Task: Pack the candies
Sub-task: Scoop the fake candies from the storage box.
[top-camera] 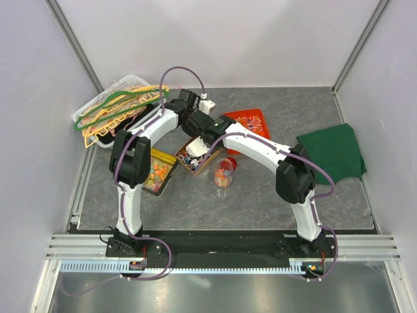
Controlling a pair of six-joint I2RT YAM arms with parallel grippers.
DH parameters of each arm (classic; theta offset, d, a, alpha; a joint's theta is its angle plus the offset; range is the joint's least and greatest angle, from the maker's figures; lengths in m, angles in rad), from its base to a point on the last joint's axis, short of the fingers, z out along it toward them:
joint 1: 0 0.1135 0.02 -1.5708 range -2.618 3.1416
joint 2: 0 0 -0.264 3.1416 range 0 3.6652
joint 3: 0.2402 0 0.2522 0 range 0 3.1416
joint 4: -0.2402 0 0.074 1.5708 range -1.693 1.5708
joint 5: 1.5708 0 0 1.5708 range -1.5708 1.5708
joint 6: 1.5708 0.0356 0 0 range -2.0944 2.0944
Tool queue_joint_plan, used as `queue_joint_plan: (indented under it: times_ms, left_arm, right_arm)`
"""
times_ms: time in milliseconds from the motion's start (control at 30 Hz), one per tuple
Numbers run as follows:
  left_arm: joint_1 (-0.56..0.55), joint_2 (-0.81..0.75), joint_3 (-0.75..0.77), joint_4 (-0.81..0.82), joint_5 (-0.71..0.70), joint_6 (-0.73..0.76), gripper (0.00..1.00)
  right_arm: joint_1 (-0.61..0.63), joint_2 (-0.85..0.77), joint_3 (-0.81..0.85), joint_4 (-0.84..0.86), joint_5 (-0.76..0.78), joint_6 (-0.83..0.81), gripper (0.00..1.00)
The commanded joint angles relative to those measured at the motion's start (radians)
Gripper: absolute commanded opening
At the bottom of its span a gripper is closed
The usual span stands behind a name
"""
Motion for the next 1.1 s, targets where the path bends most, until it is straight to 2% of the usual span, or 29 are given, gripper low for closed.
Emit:
queue_joint_plan:
  times_ms: [0,500,1067]
  left_arm:
    - [-0.010,-0.127,-0.021,0.083,0.111,0.005,0.02]
    - [-0.014,-0.145,-0.015,0.143,0.045,-0.001,0.02]
    - [-0.014,-0.165,-0.039,0.175,0.057,-0.044,0.02]
  right_arm:
    - [-0.033,0.031,0.058,-0.162,-0.158,0.007,0.00]
    - [-0.110,0.111,0.204,-0.225,-0.290,-0.011,0.00]
    - [-0.052,0.112,0.158,-0.164,-0.290,0.027,0.00]
